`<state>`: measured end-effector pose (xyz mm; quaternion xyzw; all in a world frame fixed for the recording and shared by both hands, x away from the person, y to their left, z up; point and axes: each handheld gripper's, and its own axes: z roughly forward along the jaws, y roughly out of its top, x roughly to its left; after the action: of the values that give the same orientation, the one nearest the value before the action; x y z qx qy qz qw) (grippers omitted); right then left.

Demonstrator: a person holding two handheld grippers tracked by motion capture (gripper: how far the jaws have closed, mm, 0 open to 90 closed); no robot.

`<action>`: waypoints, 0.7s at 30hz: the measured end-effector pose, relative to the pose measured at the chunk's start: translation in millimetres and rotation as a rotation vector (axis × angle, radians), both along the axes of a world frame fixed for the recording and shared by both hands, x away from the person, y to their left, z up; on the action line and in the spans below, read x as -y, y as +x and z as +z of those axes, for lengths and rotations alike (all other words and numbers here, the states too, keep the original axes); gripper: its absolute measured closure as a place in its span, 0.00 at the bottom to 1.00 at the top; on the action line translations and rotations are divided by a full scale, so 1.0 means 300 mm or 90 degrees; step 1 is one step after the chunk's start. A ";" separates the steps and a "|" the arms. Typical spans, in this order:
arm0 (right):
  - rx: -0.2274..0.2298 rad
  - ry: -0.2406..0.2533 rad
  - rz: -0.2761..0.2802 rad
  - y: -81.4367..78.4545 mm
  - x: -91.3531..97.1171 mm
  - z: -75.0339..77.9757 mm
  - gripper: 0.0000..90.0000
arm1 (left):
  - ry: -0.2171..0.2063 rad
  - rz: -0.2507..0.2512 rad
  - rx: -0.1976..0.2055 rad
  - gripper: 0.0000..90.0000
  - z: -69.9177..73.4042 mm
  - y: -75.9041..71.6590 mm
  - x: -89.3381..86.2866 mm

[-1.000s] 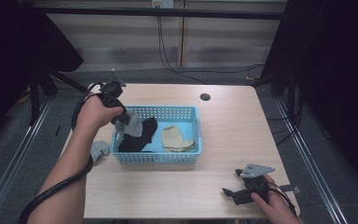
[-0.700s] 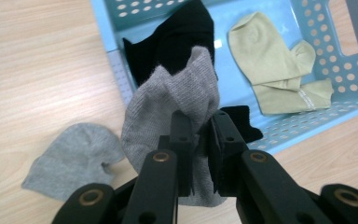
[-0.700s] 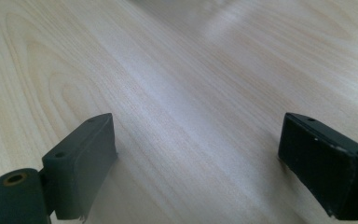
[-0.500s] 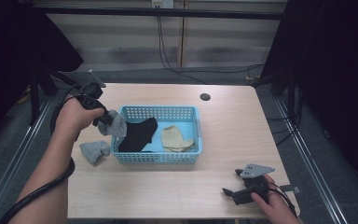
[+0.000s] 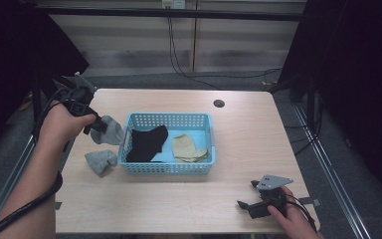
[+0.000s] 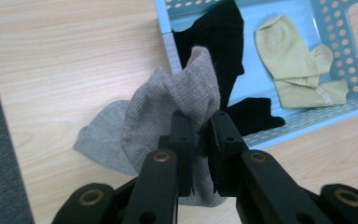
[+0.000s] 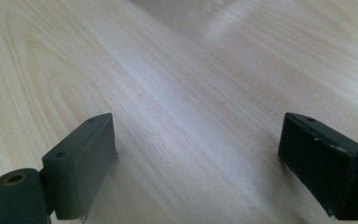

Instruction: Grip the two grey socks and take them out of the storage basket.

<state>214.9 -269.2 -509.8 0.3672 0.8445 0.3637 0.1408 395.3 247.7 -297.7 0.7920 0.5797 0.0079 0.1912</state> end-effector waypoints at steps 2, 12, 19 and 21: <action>0.000 0.000 0.000 0.000 0.000 0.000 0.12 | 0.002 0.004 -0.004 0.90 -0.002 -0.005 -0.016; 0.000 0.000 0.000 0.000 0.000 0.000 0.12 | -0.005 0.047 0.013 0.90 -0.047 -0.029 -0.128; 0.001 0.001 0.000 0.000 0.000 -0.001 0.12 | -0.007 0.082 0.024 0.90 -0.122 -0.019 -0.170; 0.001 0.001 -0.001 0.000 0.000 -0.001 0.12 | -0.002 0.086 0.026 0.90 -0.158 -0.012 -0.172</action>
<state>215.0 -269.1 -510.0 0.3674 0.8439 0.3646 0.1411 391.5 299.3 -345.2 0.7506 0.6276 0.0357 0.2034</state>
